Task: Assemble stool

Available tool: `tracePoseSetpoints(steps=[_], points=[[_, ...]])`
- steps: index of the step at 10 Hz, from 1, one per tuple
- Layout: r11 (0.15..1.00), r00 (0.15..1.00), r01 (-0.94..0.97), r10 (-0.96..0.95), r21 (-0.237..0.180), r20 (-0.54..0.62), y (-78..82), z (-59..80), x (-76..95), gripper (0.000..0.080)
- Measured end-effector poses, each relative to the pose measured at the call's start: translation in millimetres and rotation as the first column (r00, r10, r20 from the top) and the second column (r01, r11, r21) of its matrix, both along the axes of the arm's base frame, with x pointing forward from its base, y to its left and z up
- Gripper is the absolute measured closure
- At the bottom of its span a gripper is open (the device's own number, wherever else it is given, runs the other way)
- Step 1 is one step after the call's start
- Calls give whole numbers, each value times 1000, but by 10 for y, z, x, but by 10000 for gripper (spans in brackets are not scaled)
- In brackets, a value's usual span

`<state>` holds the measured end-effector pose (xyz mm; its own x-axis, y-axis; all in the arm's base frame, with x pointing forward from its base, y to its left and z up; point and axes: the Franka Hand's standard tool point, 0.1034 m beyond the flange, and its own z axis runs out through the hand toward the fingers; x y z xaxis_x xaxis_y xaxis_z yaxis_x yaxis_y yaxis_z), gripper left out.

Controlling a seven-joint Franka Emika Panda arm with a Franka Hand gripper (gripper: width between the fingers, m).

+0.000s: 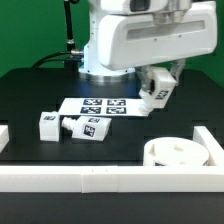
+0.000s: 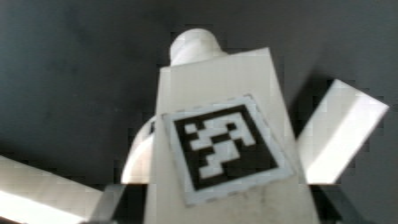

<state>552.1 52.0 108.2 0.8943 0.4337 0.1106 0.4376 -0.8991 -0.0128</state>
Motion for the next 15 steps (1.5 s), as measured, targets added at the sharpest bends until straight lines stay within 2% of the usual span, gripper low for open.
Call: tracePoseSetpoints(steps=[1, 2, 3, 4, 6, 8, 9, 10, 11, 12, 15], points=[[1000, 996, 3, -3, 4, 93, -70, 3, 58, 475], [1000, 999, 17, -18, 9, 50, -28, -31, -7, 475], [997, 997, 78, -78, 29, -7, 93, 12, 11, 475], [997, 997, 64, -66, 36, 45, 170, 47, 132, 475], [997, 997, 68, -69, 33, 36, 132, 10, 92, 475], [997, 997, 71, -72, 35, 30, 159, 3, 88, 475], [995, 995, 87, -85, 46, -43, 299, 5, 111, 475], [995, 997, 72, -70, 63, -31, 479, 49, 307, 475], [995, 998, 61, -60, 79, -16, 635, 39, 430, 475], [994, 998, 58, -59, 89, 10, 676, 16, 501, 475], [994, 998, 60, -61, 88, 6, 662, 3, 488, 475]])
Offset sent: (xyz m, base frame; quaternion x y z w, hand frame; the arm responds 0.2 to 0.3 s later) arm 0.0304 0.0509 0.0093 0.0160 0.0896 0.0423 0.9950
